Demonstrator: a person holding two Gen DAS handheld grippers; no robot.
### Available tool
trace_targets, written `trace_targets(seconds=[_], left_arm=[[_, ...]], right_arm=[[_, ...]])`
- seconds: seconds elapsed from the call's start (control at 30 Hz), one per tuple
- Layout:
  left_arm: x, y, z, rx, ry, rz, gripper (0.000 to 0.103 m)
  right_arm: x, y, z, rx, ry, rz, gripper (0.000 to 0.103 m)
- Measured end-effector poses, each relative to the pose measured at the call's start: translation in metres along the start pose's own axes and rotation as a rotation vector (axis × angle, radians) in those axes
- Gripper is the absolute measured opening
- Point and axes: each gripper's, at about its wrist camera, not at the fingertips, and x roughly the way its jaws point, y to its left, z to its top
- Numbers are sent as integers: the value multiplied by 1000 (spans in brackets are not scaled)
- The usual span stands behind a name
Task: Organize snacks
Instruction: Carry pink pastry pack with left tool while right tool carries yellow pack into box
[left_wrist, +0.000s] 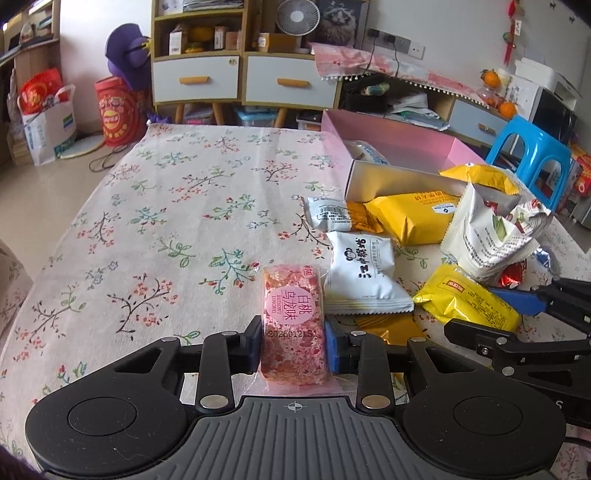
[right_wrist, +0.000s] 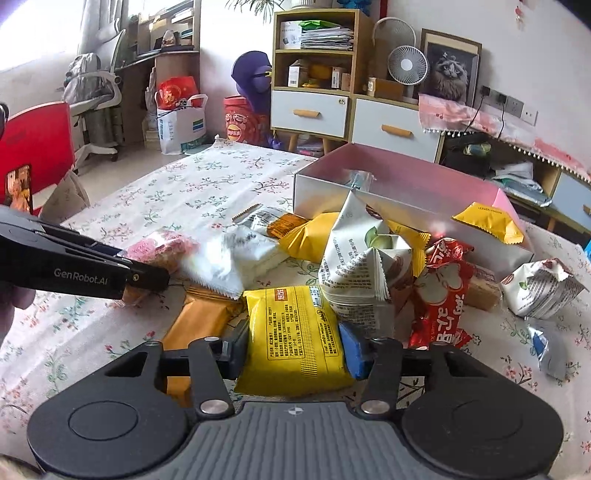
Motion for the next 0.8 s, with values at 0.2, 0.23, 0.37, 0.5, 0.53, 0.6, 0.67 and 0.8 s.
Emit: trace_targets(seconds=[0.2,0.23,0.37,0.5,0.53,0.6,0.67,0.8], left_arm=[[-9,5,5,-33,5,-10,30],[-10,6,7,-38,3,-12,30],[-14,9,11,-52,0,-11,30],[-13,12,16,-68,15,-5,30],[-14,12,18,-74,20,-7,30],[-14,12,22,-85,24,-13,30],[-15,12,26,-92,19,-16,30],[-15,8,37,-105,14,-19,30]], right_arm=[[-6,2,4,11,-4,30,40],[-7,3,5,13,-5,38,40],[-14,9,10,10,-21,68,40],[-19,13,16,5,-35,89,40],[-20,14,18,6,-39,95,40],[-23,16,23,4,-48,106,40],[-25,18,27,-1,-62,113,40],[-28,21,40,-9,-75,113,40]])
